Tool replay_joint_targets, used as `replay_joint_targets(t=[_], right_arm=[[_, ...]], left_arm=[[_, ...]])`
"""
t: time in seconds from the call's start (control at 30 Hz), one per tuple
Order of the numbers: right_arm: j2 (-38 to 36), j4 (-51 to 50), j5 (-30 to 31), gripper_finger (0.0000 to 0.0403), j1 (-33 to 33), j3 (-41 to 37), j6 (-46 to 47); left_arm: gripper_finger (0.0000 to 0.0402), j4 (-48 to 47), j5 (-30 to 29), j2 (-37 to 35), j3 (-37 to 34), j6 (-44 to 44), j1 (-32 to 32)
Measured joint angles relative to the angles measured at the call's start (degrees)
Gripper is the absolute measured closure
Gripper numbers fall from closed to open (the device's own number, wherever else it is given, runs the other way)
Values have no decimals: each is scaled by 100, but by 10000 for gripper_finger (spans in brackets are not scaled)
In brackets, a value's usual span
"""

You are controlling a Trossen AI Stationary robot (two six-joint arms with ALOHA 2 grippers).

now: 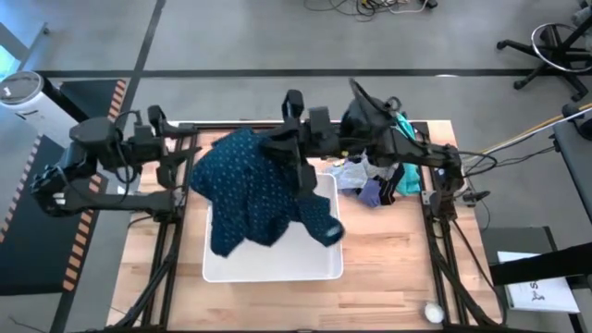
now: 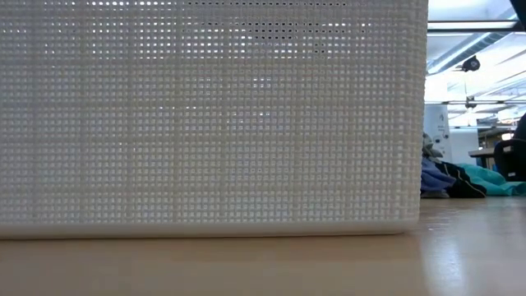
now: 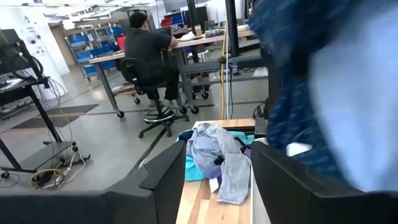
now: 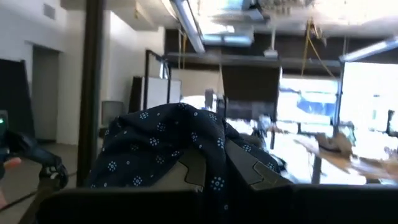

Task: Sort clothes
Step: Put the dark blue polo shirt into the white laundry bin

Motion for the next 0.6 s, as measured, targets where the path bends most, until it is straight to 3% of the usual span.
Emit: replay_joint_targets(t=[0.2,0.6], right_arm=[[174,-1024,2,398,-214,0,27],[317,-4363,51,398,-303,-5,-361]], left_arm=[[232,-113,0,-181,-6,0,0],[248,-282,17,-269,-15,-20,0]])
